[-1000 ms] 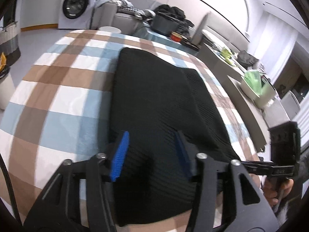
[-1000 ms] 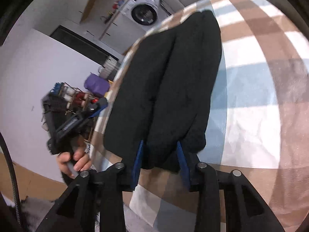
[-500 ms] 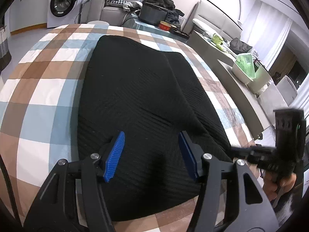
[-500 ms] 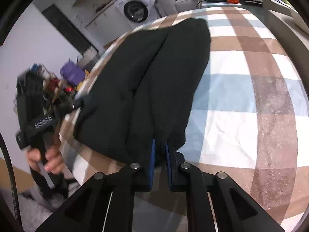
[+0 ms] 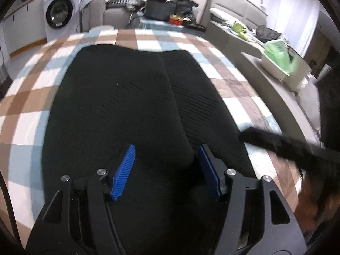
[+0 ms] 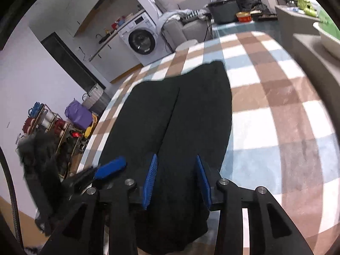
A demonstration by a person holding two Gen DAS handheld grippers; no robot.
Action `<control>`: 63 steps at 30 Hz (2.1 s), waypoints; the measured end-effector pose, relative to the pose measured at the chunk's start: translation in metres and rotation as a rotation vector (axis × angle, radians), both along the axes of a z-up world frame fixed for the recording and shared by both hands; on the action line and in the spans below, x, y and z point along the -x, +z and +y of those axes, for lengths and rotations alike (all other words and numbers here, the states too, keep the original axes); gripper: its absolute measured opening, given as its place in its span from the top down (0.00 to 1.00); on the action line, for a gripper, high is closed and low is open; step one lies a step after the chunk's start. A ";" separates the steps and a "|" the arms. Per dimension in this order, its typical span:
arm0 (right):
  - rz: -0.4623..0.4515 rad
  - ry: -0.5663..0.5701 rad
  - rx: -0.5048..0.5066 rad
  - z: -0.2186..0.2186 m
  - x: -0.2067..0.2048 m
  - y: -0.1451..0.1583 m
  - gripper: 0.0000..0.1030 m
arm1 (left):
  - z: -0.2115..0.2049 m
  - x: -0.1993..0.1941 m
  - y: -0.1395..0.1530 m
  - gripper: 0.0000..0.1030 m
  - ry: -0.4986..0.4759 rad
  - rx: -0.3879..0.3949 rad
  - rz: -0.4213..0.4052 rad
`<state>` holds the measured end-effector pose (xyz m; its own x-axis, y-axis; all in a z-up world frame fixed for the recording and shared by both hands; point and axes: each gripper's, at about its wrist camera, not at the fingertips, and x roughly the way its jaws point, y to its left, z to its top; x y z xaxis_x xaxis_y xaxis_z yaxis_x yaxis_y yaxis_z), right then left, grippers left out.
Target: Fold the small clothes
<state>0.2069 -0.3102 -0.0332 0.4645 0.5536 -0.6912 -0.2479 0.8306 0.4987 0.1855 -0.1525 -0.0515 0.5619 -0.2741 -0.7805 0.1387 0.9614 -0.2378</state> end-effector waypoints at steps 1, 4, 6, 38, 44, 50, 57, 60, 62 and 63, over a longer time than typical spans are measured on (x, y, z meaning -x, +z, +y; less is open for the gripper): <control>-0.002 0.012 0.029 0.001 0.003 -0.004 0.63 | 0.000 -0.005 -0.004 0.43 0.007 0.011 0.019; -0.032 0.022 0.108 0.015 0.014 -0.010 0.63 | -0.006 -0.015 -0.005 0.47 0.009 -0.016 0.005; -0.037 0.034 0.099 0.020 0.027 -0.015 0.65 | -0.011 -0.020 -0.006 0.57 0.004 -0.059 0.011; 0.060 0.050 -0.022 0.008 0.043 -0.037 0.73 | -0.038 -0.026 0.004 0.66 -0.084 0.057 0.062; 0.024 0.049 -0.076 0.001 0.057 -0.017 0.73 | -0.004 -0.001 0.023 0.55 -0.046 0.105 0.020; 0.015 0.168 -0.141 0.025 0.063 -0.010 0.71 | 0.023 0.019 0.029 0.54 -0.029 0.091 -0.010; 0.061 0.235 -0.108 0.060 0.057 -0.030 0.76 | 0.025 0.013 0.008 0.54 -0.035 0.080 0.026; 0.046 0.227 -0.153 0.061 0.058 -0.032 0.94 | 0.024 0.011 0.004 0.54 -0.027 0.084 0.023; 0.028 0.206 -0.150 0.059 0.071 -0.025 0.95 | 0.029 0.012 0.006 0.54 -0.022 0.097 0.020; 0.008 0.198 -0.142 0.056 0.077 -0.021 0.95 | 0.031 0.011 0.007 0.53 -0.018 0.096 0.012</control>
